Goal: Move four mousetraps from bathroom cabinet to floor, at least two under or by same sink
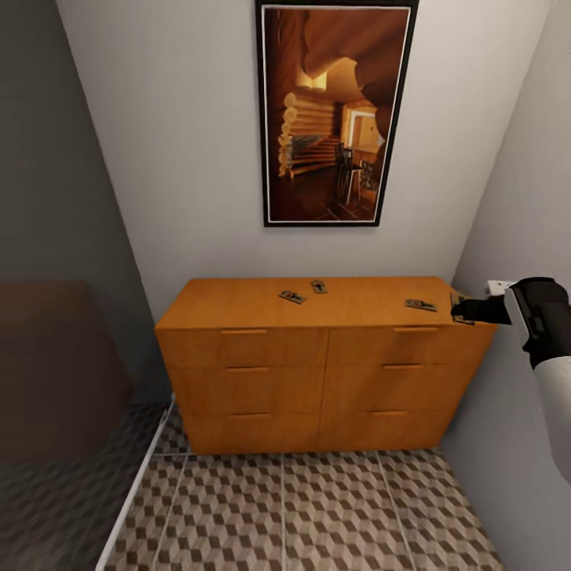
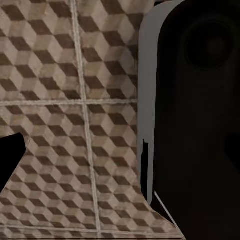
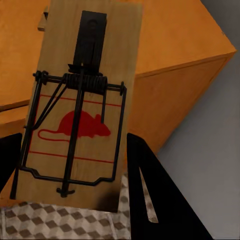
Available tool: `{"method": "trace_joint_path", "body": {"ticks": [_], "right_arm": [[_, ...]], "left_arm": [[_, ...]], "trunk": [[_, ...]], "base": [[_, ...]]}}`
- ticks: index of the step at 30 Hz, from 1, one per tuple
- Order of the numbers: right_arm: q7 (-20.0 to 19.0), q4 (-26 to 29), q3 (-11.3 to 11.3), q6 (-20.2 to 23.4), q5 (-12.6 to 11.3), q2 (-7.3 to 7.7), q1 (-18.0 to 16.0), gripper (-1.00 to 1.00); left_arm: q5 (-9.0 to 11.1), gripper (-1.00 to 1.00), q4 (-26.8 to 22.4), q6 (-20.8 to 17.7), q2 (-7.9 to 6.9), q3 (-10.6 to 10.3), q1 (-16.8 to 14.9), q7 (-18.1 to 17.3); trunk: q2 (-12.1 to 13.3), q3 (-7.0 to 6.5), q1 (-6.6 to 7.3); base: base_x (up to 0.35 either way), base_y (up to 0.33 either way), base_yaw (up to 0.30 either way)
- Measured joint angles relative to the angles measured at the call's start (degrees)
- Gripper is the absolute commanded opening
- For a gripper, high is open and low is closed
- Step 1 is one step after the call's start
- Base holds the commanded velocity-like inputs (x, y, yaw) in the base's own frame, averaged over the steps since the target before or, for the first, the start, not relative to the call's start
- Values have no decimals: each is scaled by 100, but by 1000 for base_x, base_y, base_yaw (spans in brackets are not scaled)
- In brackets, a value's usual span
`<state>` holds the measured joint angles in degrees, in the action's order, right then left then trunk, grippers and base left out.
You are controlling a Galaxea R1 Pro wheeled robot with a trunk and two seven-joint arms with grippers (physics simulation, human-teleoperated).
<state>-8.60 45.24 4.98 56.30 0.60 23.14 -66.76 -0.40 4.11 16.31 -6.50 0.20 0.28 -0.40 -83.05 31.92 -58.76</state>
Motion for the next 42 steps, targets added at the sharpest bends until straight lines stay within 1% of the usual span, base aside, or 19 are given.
{"method": "trace_joint_path", "body": {"ticks": [10,16,21,29,32,37,42], "right_arm": [[0,-197,-9,-15,7,-9,0,-100],[1,-282,-10,-22,6,-18,-1,-100],[-8,-402,-10,-31,5,-99,-1,-100],[-40,-876,-13,-65,10,-241,8,-100],[-44,-1064,-15,-188,16,-260,18,-100],[-49,-1580,-20,-744,20,-270,31,-100],[-47,-2298,-31,-1398,42,-272,33,-100]], "left_arm": [[-2,100,-4,0,6,3,-1,0],[-5,100,-8,-1,15,3,-2,0],[-12,100,-16,-1,25,3,0,0],[-16,100,-25,-1,27,9,-1,0],[-16,100,-31,-1,27,11,1,0],[-16,100,-35,-1,27,17,-1,0],[-16,100,-35,-1,28,19,-1,0]], "trunk": [[0,0,0],[0,0,2],[0,0,3],[0,0,3],[0,0,3],[0,0,3],[0,0,3]], "base": [[-282,178,0],[-156,50,0],[-23,7,0],[-2,1,0],[0,0,0],[0,0,0],[0,0,0]]}}
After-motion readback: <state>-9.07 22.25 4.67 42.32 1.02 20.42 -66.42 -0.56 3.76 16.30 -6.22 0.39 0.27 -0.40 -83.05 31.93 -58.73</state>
